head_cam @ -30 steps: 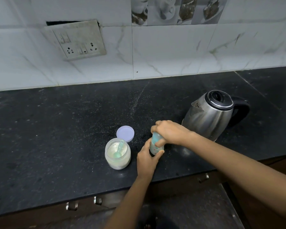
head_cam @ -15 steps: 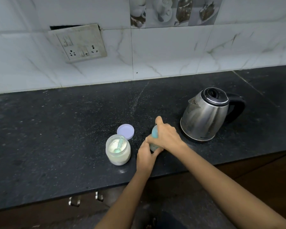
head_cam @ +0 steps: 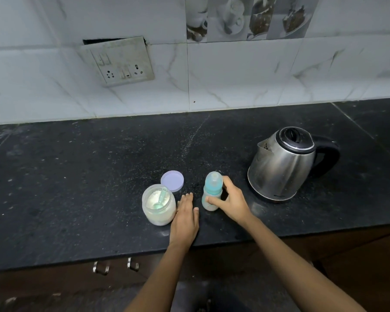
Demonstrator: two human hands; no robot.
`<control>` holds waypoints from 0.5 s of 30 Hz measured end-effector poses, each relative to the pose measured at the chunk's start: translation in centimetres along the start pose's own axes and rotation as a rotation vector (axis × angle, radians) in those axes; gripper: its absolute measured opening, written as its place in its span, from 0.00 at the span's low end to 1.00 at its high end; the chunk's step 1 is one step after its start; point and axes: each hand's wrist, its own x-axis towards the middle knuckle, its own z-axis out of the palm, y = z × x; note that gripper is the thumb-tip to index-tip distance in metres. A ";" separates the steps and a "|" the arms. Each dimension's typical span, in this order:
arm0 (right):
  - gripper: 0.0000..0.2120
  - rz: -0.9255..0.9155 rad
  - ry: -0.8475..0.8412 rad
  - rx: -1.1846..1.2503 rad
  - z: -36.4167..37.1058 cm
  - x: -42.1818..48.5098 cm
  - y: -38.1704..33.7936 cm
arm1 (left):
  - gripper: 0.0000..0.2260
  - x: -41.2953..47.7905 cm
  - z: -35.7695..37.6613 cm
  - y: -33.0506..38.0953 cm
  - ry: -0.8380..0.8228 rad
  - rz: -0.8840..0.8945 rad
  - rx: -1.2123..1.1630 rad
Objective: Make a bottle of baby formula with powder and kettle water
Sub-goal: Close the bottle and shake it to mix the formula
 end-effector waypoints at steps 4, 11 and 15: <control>0.25 0.158 0.075 0.463 -1.6 1.0 -1.1 | 0.22 0.2 0.2 -0.1 0.009 0.009 0.070; 0.22 0.424 -0.057 1.293 -2.8 3.3 -2.7 | 0.23 0.6 0.8 -0.6 0.017 0.016 0.155; 0.24 0.428 -0.123 1.549 -2.0 2.8 -2.3 | 0.23 0.7 1.0 -0.8 0.025 0.020 0.173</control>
